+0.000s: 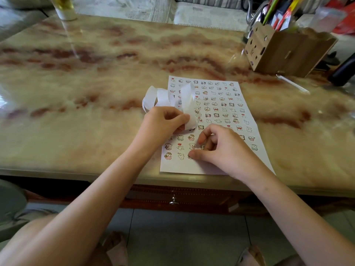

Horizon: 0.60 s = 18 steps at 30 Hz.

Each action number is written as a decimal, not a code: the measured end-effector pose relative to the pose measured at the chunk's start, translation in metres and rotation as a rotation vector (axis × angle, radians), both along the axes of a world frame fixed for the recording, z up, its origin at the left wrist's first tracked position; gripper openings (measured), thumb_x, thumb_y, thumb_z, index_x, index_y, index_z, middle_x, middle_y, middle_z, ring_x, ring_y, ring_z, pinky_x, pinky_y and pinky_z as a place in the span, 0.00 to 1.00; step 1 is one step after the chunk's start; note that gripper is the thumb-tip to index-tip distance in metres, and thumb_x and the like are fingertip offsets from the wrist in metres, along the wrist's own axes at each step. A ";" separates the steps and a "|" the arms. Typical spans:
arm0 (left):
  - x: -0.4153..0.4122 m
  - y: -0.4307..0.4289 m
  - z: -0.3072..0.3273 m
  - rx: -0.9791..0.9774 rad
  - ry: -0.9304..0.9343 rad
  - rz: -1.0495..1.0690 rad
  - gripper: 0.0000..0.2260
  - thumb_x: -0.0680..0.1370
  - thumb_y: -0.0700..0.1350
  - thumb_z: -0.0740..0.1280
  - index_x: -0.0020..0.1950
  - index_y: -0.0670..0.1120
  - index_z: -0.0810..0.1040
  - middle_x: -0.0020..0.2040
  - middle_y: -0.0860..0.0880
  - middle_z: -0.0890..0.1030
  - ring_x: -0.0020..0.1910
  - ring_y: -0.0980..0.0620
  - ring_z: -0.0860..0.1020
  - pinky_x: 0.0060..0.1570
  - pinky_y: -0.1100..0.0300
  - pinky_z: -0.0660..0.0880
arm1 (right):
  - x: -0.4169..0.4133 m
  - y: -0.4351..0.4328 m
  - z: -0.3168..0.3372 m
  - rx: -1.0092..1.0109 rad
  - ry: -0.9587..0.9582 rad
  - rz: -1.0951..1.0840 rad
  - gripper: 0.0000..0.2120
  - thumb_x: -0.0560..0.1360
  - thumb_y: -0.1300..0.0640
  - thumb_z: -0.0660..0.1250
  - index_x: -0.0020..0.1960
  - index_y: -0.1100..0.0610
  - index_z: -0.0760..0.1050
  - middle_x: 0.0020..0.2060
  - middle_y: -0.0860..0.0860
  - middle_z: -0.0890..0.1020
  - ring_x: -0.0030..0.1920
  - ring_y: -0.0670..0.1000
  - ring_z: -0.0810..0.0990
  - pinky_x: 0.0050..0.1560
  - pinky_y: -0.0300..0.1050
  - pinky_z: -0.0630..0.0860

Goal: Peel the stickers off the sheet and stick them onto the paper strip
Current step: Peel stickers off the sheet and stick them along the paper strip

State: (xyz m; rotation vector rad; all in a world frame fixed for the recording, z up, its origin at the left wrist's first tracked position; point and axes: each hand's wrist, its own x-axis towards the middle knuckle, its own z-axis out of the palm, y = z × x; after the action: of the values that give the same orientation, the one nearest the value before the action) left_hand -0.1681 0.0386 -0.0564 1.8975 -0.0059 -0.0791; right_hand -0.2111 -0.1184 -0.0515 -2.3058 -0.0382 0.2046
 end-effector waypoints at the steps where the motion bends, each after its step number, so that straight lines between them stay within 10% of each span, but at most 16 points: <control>1: 0.000 0.000 0.000 -0.003 0.001 0.000 0.08 0.76 0.45 0.70 0.41 0.41 0.82 0.37 0.46 0.84 0.41 0.49 0.81 0.55 0.46 0.78 | 0.001 -0.001 0.000 0.016 0.002 0.007 0.12 0.68 0.53 0.77 0.41 0.51 0.73 0.31 0.47 0.76 0.26 0.41 0.69 0.29 0.33 0.65; 13: 0.001 0.000 0.001 -0.065 -0.080 0.014 0.08 0.78 0.43 0.67 0.44 0.40 0.82 0.38 0.46 0.84 0.37 0.55 0.83 0.41 0.58 0.81 | 0.005 -0.004 -0.004 0.138 -0.033 -0.002 0.08 0.71 0.57 0.73 0.40 0.52 0.74 0.28 0.47 0.78 0.25 0.41 0.72 0.33 0.36 0.68; 18: 0.002 0.001 0.007 -0.135 -0.217 0.051 0.08 0.79 0.42 0.65 0.47 0.38 0.81 0.38 0.47 0.84 0.36 0.55 0.82 0.36 0.65 0.77 | 0.010 -0.006 0.005 0.326 -0.321 -0.091 0.03 0.74 0.59 0.71 0.45 0.53 0.78 0.39 0.46 0.82 0.37 0.44 0.79 0.36 0.33 0.73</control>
State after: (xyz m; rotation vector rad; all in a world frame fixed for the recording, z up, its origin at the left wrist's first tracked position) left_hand -0.1665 0.0398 -0.0491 1.7623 -0.1078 0.1590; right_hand -0.2014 -0.1240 -0.0463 -1.9884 -0.1204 -0.2067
